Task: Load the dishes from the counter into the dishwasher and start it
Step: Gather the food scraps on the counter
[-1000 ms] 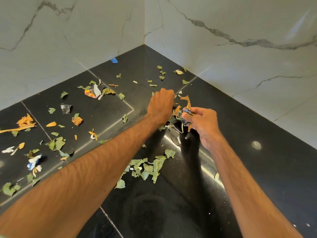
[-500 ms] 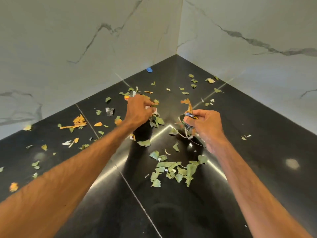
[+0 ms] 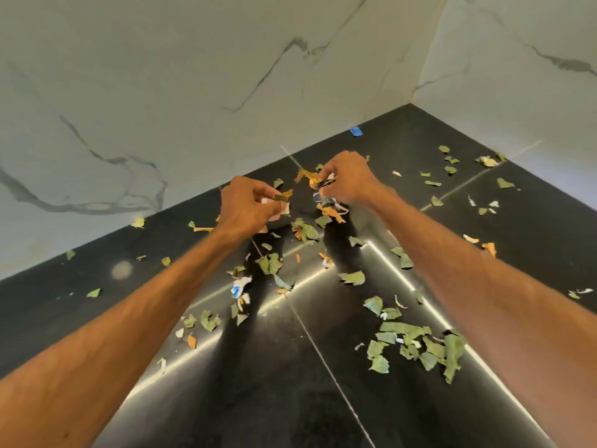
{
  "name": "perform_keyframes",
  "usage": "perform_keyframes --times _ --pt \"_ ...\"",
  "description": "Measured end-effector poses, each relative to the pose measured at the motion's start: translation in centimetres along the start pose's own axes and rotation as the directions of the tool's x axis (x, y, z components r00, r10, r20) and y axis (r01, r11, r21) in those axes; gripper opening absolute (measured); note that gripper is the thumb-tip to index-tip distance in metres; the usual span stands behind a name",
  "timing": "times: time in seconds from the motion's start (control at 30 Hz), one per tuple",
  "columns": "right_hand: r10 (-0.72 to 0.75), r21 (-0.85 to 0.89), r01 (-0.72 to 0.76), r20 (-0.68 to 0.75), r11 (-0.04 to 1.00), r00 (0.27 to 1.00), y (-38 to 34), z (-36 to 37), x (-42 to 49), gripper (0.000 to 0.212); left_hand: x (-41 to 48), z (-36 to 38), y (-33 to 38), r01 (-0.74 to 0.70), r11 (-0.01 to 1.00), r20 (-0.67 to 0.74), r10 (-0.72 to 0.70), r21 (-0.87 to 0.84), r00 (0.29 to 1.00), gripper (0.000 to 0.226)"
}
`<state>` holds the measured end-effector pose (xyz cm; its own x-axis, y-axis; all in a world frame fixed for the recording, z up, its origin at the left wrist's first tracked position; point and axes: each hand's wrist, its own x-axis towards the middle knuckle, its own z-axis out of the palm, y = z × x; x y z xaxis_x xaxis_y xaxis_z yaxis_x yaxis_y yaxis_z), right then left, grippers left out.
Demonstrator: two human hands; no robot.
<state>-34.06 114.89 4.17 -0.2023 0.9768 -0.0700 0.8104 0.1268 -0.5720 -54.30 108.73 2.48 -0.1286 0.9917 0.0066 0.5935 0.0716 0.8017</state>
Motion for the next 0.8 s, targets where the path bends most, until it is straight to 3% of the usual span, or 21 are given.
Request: perform_keyframes --times 0.1,0.2,0.33,0.5,0.63,0.8 --pt "0.007 -0.155 -0.002 0.033 0.988 0.999 0.3 1.3 2.4 0.026 -0.1 -0.9 -0.8 -0.002 1.0 -0.013 0.002 -0.018 1.0 0.015" --pt "-0.002 -0.202 0.009 0.034 0.979 0.999 0.5 1.7 3.5 0.032 0.0 -1.5 -1.5 -0.001 1.0 -0.023 0.001 -0.016 1.0 0.014" --pt "-0.046 -0.337 0.06 0.049 0.94 0.998 0.4 1.3 4.3 0.038 0.1 -2.0 -2.3 -0.008 0.996 -0.006 0.008 0.093 1.0 0.011" --pt "-0.033 -0.201 0.055 0.113 0.978 0.993 0.5 0.7 3.7 0.03 0.4 -1.9 -2.0 -0.033 0.991 -0.024 0.037 0.131 0.999 0.011" --pt "-0.04 -0.151 0.042 0.012 0.988 0.999 0.2 1.9 2.1 0.013 0.9 -1.6 -1.6 -0.057 0.983 -0.025 0.062 0.176 0.998 0.012" --pt "-0.125 -0.317 0.087 -0.102 0.944 0.987 -0.6 2.7 -0.4 0.012 1.2 -0.5 -1.3 -0.117 0.969 0.052 0.108 0.215 0.993 0.01"
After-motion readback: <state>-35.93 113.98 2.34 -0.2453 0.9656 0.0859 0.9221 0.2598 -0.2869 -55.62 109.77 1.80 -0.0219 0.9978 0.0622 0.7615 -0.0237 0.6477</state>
